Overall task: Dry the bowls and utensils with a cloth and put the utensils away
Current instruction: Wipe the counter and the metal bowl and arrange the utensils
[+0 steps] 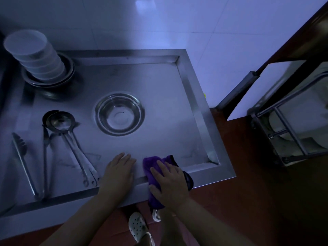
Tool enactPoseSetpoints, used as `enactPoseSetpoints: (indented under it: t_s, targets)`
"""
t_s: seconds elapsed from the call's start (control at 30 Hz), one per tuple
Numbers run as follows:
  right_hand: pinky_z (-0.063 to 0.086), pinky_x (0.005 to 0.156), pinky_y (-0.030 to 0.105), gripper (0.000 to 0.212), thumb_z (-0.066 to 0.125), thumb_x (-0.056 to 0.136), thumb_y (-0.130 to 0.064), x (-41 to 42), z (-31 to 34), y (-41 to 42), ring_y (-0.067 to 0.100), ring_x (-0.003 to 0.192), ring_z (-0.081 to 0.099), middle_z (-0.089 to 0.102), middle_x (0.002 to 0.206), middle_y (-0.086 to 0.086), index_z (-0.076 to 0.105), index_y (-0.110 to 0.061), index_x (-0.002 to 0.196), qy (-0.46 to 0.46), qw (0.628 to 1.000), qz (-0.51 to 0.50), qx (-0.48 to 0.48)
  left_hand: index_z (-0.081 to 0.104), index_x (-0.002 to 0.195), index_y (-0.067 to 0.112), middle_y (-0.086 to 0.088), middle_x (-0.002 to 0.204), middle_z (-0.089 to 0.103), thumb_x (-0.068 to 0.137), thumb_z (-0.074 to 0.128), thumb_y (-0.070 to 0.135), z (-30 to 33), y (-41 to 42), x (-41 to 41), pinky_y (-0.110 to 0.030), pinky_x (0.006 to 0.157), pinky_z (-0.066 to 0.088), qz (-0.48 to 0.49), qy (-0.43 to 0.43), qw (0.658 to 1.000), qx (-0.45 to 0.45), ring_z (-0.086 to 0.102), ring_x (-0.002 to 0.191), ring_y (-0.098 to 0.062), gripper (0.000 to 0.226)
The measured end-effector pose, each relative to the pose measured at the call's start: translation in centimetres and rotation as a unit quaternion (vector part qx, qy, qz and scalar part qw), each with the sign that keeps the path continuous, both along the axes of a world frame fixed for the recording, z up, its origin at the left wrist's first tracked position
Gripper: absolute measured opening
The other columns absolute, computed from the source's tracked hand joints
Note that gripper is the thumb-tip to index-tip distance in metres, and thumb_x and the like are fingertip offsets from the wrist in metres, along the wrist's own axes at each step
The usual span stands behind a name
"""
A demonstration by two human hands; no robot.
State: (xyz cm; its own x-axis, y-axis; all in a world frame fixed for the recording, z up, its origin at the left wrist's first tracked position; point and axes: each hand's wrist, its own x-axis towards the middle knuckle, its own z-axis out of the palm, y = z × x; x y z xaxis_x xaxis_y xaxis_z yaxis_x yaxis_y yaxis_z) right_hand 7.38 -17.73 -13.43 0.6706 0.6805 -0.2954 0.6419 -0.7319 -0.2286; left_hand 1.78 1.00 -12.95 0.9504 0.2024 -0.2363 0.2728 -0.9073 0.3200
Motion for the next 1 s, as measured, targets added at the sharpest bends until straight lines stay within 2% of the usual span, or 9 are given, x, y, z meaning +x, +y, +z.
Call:
enactPoseSetpoints:
  t_s: [0.1, 0.23, 0.3, 0.43, 0.53, 0.6, 0.7, 0.8, 1.0]
  targets:
    - [0.028, 0.106, 0.043, 0.053, 0.036, 0.093, -0.052, 1.9, 0.4, -1.3, 0.026, 0.133, 0.038, 0.037, 0.151, 0.002, 0.044, -0.028, 0.141, 0.042, 0.999, -0.022, 0.016, 0.042, 0.14, 0.019, 0.0, 0.147, 0.041, 0.089, 0.053, 0.03, -0.2, -1.8, 1.5, -0.033, 0.114, 0.021, -0.024, -0.006, 0.999, -0.022, 0.027, 0.14, -0.02, 0.053]
    - [0.032, 0.105, 0.039, 0.047, 0.048, 0.096, -0.032, 5.2, 0.5, -1.8, 0.027, 0.128, 0.037, 0.039, 0.145, 0.007, 0.041, -0.016, 0.14, 0.028, 0.99, -0.131, 0.05, 0.036, 0.142, 0.021, 0.001, 0.15, 0.037, 0.09, 0.051, 0.034, -0.4, -4.1, 3.7, -0.029, 0.114, 0.019, -0.034, -0.006, 0.999, -0.037, 0.026, 0.139, -0.016, 0.056]
    - [0.033, 0.105, 0.035, 0.053, 0.054, 0.095, -0.025, 6.1, 0.1, -1.5, 0.026, 0.128, 0.038, 0.04, 0.141, 0.011, 0.035, -0.01, 0.142, 0.094, 0.98, -0.169, 0.053, 0.033, 0.144, 0.018, -0.001, 0.148, 0.039, 0.09, 0.052, 0.034, -0.8, -4.7, 4.5, -0.029, 0.112, 0.021, -0.02, 0.007, 0.999, -0.043, 0.028, 0.138, -0.018, 0.06]
    - [0.04, 0.079, 0.031, 0.034, 0.064, 0.083, -0.019, 6.9, 0.0, -0.6, 0.026, 0.101, 0.052, 0.054, 0.111, 0.014, 0.049, -0.008, 0.112, 0.205, 0.95, -0.225, 0.068, 0.044, 0.133, 0.018, -0.002, 0.126, 0.053, 0.084, 0.058, 0.036, -1.2, -5.0, 4.9, -0.029, 0.096, 0.033, -0.02, 0.043, 0.999, -0.019, 0.042, 0.119, -0.021, 0.054]
    - [0.031, 0.064, 0.027, 0.015, 0.068, 0.079, -0.02, 7.9, 0.8, -0.9, 0.021, 0.083, 0.051, 0.054, 0.087, 0.011, 0.058, -0.012, 0.084, 0.206, 0.959, -0.189, 0.039, 0.056, 0.114, 0.021, -0.001, 0.11, 0.056, 0.081, 0.059, 0.035, -1.0, -4.8, 5.1, -0.029, 0.085, 0.036, -0.034, 0.047, 0.998, -0.005, 0.045, 0.106, -0.021, 0.036]
    - [0.029, 0.06, 0.027, 0.02, 0.07, 0.077, -0.023, 8.3, 1.5, -1.6, 0.018, 0.075, 0.048, 0.049, 0.077, 0.007, 0.053, -0.015, 0.072, 0.193, 0.965, -0.175, 0.037, 0.061, 0.103, 0.018, -0.003, 0.102, 0.055, 0.079, 0.06, 0.027, -0.8, -4.7, 5.3, -0.029, 0.076, 0.034, -0.018, 0.018, 0.999, -0.025, 0.045, 0.1, -0.022, 0.025]
    - [0.032, 0.054, 0.024, 0.019, 0.074, 0.075, -0.022, 9.2, 2.9, -3.2, 0.016, 0.069, 0.05, 0.052, 0.073, 0.002, 0.056, -0.018, 0.07, 0.212, 0.952, -0.204, 0.084, 0.053, 0.085, 0.021, -0.001, 0.089, 0.052, 0.076, 0.06, 0.015, 0.1, -5.1, 5.8, -0.029, 0.067, 0.032, 0.037, -0.002, 0.99, -0.139, 0.048, 0.087, -0.021, 0.013]
    - [0.037, 0.047, 0.014, 0.018, 0.077, 0.076, -0.012, 10.7, 5.2, -4.4, 0.006, 0.057, 0.049, 0.054, 0.063, -0.003, 0.061, -0.02, 0.074, 0.264, 0.915, -0.257, 0.162, 0.045, 0.084, 0.023, -0.002, 0.08, 0.059, 0.077, 0.06, 0.014, 2.0, -5.6, 7.2, -0.031, 0.064, 0.04, 0.069, -0.013, 0.975, -0.209, 0.058, 0.077, -0.024, 0.018]
    - [0.038, 0.061, 0.024, 0.011, 0.073, 0.071, 0.003, 14.1, 10.2, -6.3, 0.007, 0.066, 0.051, 0.057, 0.065, -0.004, 0.07, -0.005, 0.078, 0.109, 0.906, -0.263, 0.313, 0.057, 0.097, 0.027, 0.003, 0.091, 0.065, 0.078, 0.065, 0.017, 7.5, -6.9, 11.6, -0.025, 0.067, 0.034, 0.063, -0.174, 0.964, -0.192, 0.059, 0.082, -0.022, 0.022]
